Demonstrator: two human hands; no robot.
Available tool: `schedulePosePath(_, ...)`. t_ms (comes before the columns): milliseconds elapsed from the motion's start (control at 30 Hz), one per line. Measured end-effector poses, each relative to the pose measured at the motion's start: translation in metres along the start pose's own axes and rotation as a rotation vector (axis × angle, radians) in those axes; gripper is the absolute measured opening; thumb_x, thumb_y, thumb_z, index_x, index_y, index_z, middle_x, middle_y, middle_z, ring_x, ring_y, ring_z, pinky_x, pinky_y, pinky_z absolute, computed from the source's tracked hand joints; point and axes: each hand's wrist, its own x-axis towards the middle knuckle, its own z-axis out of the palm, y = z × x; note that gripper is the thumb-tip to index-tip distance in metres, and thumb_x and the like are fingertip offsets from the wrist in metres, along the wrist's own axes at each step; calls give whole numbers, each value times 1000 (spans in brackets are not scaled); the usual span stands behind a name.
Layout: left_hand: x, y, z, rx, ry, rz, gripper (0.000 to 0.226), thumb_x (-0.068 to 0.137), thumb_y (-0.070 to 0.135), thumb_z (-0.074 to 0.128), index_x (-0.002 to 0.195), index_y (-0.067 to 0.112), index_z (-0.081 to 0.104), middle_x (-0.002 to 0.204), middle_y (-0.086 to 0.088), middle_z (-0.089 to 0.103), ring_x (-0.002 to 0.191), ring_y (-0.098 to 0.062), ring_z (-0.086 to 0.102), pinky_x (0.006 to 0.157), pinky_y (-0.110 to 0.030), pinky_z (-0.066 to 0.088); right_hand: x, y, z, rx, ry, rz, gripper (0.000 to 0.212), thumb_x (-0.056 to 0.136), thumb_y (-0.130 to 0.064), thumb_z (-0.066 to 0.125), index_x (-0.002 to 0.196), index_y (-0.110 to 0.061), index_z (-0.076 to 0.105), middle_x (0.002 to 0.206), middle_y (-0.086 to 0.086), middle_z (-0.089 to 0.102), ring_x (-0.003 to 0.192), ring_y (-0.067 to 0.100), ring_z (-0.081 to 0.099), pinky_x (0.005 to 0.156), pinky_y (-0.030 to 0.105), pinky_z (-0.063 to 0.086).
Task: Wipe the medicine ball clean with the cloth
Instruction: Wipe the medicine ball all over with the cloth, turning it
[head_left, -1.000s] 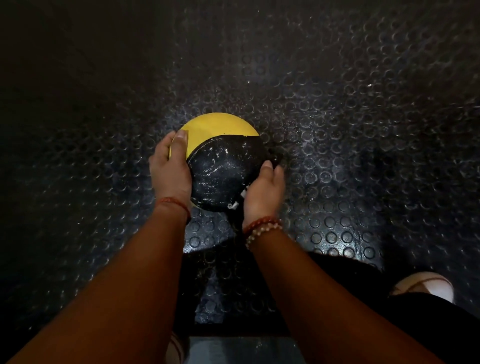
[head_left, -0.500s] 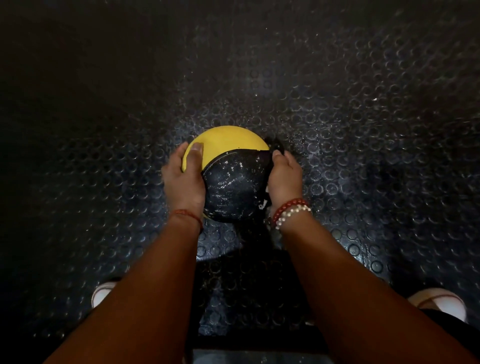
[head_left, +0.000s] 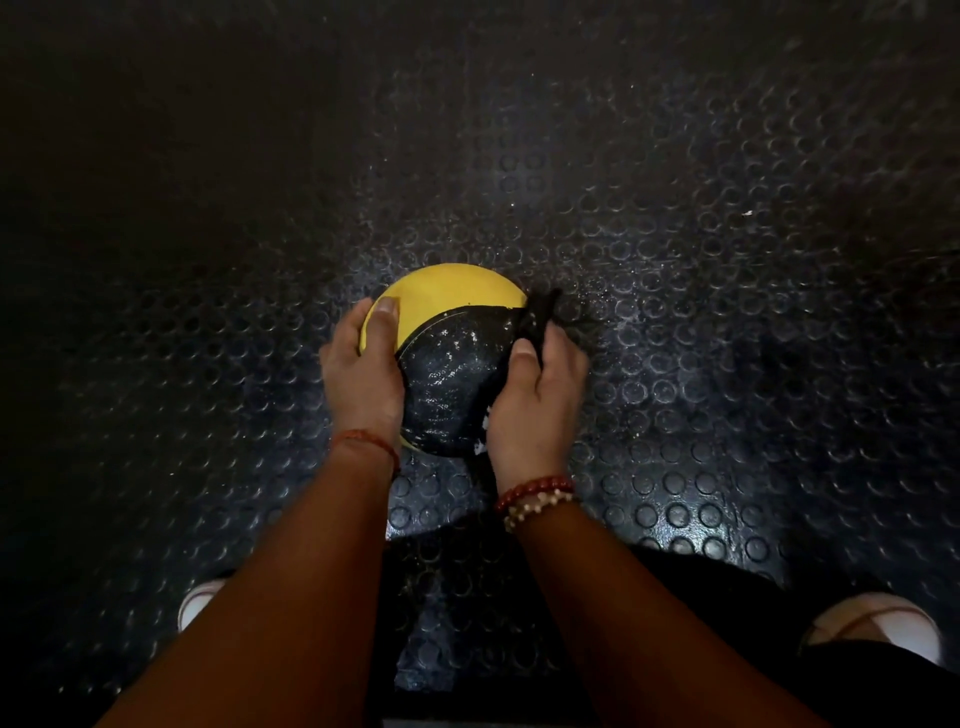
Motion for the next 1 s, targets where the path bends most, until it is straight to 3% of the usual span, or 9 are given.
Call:
schedulePosePath(133, -3, 0, 0, 8, -17, 8, 78, 62, 72, 60, 127, 28, 65, 136, -1, 56, 124, -17, 56, 110, -44, 43, 27, -3, -5, 0, -73, 10, 32, 98, -28, 43, 125, -19, 58, 129, -5, 47, 110, 11, 50, 97, 29, 40)
schedulePosePath(200, -4, -1, 0, 23, -26, 17, 79, 64, 74, 58, 129, 29, 64, 137, 0, 55, 124, -16, 55, 111, -43, 43, 42, 0, -6, 36, -122, 101, 31, 97, -30, 44, 123, -21, 59, 127, -4, 51, 106, 12, 51, 98, 34, 41)
schedulePosePath(400, -3, -3, 1, 36, -22, 32, 76, 66, 74, 58, 127, 30, 64, 135, -1, 56, 123, -17, 56, 110, -45, 43, 44, 13, -9, 210, -90, 489, 45, 99, -32, 40, 141, -16, 42, 144, 3, 44, 130, 21, 43, 111, 42, 33)
schedulePosePath(467, -2, -4, 1, 38, -17, 27, 74, 66, 75, 58, 125, 31, 65, 135, -2, 57, 123, -19, 57, 109, -47, 44, 22, 16, -6, 187, -18, 457, 47, 99, -39, 36, 141, -19, 40, 144, 1, 43, 129, 20, 44, 109, 41, 35)
schedulePosePath(567, 0, -2, 2, 37, -6, 25, 75, 65, 74, 58, 126, 30, 66, 134, 0, 57, 122, -17, 57, 109, -44, 44, -6, 12, 2, 84, 59, 274, 49, 99, -38, 36, 145, -20, 34, 147, 0, 33, 130, 16, 39, 102, 25, 30)
schedulePosePath(667, 1, -1, 3, 37, 3, 25, 75, 64, 71, 58, 126, 29, 66, 134, 1, 57, 121, -14, 56, 110, -41, 43, -17, 5, 3, -24, 39, 3, 47, 98, -32, 40, 144, -23, 37, 151, -2, 27, 136, 16, 33, 109, 30, 32)
schedulePosePath(767, 1, -1, 3, 34, -2, 17, 74, 64, 71, 58, 125, 30, 66, 134, 1, 57, 121, -15, 56, 109, -42, 44, -6, -2, -2, -114, -30, -121, 44, 98, -28, 41, 142, -25, 41, 150, -5, 29, 136, 14, 31, 108, 30, 30)
schedulePosePath(867, 1, -2, 4, 30, -2, -1, 70, 64, 73, 62, 121, 33, 67, 132, 0, 59, 121, -17, 58, 107, -46, 45, 15, -11, -8, -160, -90, -128, 40, 98, -29, 41, 137, -27, 49, 141, -7, 39, 124, 13, 43, 96, 26, 36)
schedulePosePath(1000, 0, -2, 3, 40, -1, 8, 74, 64, 75, 61, 124, 31, 66, 132, -1, 58, 122, -17, 57, 108, -46, 45, 40, -13, -11, -61, -137, 71, 32, 99, -29, 40, 124, -20, 58, 123, -5, 48, 102, 10, 49, 84, 23, 34)
